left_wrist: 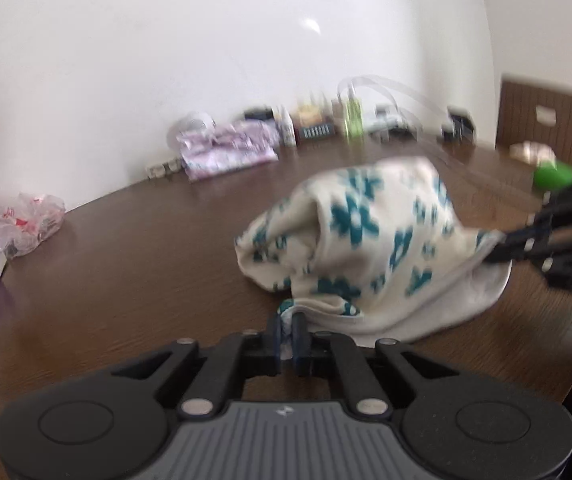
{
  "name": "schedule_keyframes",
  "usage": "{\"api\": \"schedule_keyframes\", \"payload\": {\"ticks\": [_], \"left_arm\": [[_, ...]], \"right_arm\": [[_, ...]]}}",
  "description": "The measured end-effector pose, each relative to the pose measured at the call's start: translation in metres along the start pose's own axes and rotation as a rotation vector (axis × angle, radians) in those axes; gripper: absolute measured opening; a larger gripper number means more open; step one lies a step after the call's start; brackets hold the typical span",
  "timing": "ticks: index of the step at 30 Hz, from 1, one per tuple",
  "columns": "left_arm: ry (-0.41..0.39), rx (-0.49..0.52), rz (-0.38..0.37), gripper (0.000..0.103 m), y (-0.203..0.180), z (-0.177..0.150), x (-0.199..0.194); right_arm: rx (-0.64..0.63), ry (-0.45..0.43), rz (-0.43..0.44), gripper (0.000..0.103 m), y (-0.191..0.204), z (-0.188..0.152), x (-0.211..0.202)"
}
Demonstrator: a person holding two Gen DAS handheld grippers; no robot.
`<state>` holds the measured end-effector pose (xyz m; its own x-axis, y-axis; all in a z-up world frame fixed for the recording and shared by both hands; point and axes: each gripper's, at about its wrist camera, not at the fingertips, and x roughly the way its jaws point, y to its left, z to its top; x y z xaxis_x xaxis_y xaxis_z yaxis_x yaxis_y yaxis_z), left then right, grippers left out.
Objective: Fold clothes
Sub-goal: 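Lift the garment with both grippers and shake it open, lay it flat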
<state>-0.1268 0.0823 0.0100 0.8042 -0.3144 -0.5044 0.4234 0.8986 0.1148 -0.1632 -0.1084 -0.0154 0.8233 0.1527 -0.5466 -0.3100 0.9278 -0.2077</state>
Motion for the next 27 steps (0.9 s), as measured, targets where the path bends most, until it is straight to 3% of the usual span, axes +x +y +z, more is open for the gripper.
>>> {"api": "schedule_keyframes", "payload": {"ticks": [3,8,11,14,16,20,24,27], "left_arm": [[-0.144,-0.062,0.024,0.003,0.007,0.023,-0.031],[-0.448,0.053,0.170,0.003,0.008,0.091,-0.082],[-0.661,0.066,0.172,0.003,0.015,0.152,-0.138],[-0.792,0.107,0.141,0.003,0.013,0.209,-0.188],[-0.847,0.162,0.203,0.003,0.007,0.236,-0.207],[-0.884,0.149,0.217,0.003,0.013,0.270,-0.231],[-0.865,0.121,0.210,0.003,0.027,0.288,-0.224],[-0.790,0.128,0.207,0.003,0.034,0.306,-0.191]], "right_arm": [[0.035,-0.092,-0.019,0.002,-0.010,0.018,-0.021],[-0.028,-0.351,-0.074,0.001,-0.036,0.096,-0.076],[-0.091,-0.481,-0.069,0.001,-0.055,0.160,-0.132],[-0.183,-0.591,-0.090,0.001,-0.066,0.221,-0.198],[-0.231,-0.627,-0.111,0.001,-0.066,0.254,-0.237],[-0.285,-0.642,-0.148,0.001,-0.067,0.296,-0.287],[-0.262,-0.639,-0.146,0.001,-0.078,0.316,-0.303],[-0.223,-0.607,-0.118,0.001,-0.095,0.326,-0.286]]}}
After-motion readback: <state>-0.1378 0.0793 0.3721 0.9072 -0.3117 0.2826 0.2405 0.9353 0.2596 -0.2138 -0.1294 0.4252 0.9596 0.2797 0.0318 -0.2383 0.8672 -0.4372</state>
